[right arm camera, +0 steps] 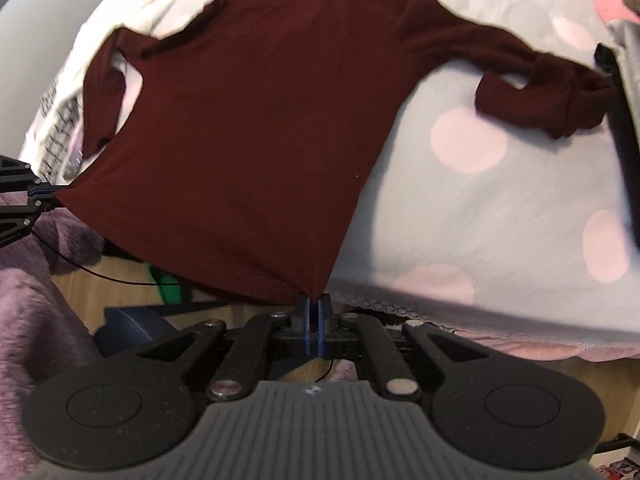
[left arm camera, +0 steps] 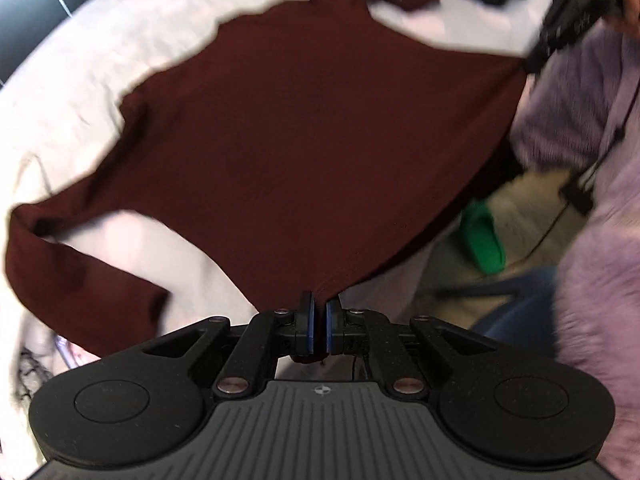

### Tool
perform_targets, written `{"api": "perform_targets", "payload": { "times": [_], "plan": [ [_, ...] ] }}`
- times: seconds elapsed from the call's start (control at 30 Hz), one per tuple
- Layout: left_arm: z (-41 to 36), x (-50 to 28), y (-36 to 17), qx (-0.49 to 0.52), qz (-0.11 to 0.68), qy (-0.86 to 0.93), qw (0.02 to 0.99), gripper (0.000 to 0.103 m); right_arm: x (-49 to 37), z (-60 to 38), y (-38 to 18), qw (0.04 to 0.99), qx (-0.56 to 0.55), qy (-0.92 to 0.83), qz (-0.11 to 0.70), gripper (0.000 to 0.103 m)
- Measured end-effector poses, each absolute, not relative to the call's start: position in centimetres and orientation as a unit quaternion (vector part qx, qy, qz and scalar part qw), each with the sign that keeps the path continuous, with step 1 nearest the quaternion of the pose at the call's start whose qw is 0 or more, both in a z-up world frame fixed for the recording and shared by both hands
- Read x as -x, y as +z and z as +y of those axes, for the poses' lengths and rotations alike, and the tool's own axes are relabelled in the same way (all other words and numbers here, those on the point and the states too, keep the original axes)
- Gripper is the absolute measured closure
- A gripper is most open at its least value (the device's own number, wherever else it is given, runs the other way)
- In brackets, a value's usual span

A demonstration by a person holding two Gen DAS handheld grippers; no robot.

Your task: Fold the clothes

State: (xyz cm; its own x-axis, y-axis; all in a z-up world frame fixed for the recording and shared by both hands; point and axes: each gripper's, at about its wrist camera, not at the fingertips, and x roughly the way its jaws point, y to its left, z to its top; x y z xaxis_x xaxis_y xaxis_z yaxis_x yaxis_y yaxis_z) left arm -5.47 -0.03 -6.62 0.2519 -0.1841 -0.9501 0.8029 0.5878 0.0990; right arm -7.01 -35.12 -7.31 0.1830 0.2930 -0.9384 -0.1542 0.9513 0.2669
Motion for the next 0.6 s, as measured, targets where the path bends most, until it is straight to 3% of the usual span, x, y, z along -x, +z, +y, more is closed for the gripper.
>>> {"api": "perform_targets", "payload": {
  "times": [0.13,0.27,0.37,0.5,0.6],
  "plan": [
    [-0.1,4.0,-8.0,-0.285,0.545,-0.334,0.714,0.098,6.7,-34.7,-8.4,0.757,-0.051,0.146,0.635,0.098],
    [0.7,2.8,-7.2,-0.252,0.559,-0.327,0.719,0.084,6.5,-35.1,-8.3,0.759,-0.048,0.134,0.636,0.087],
    [1.9,1.8,-5.9,-0.223,0.556,-0.309,0.738,0.083,6.3,-35.3,-8.3,0.760,-0.045,0.125,0.637,0.075],
    [4.0,-0.5,-4.4,-0.200,0.538,-0.263,0.775,0.081,5.2,-34.9,-6.9,0.778,-0.037,0.123,0.614,0.075],
    [5.0,-2.1,-4.4,-0.204,0.522,-0.233,0.795,0.074,3.6,-33.7,-5.8,0.796,-0.021,0.132,0.591,0.071]
  ]
}}
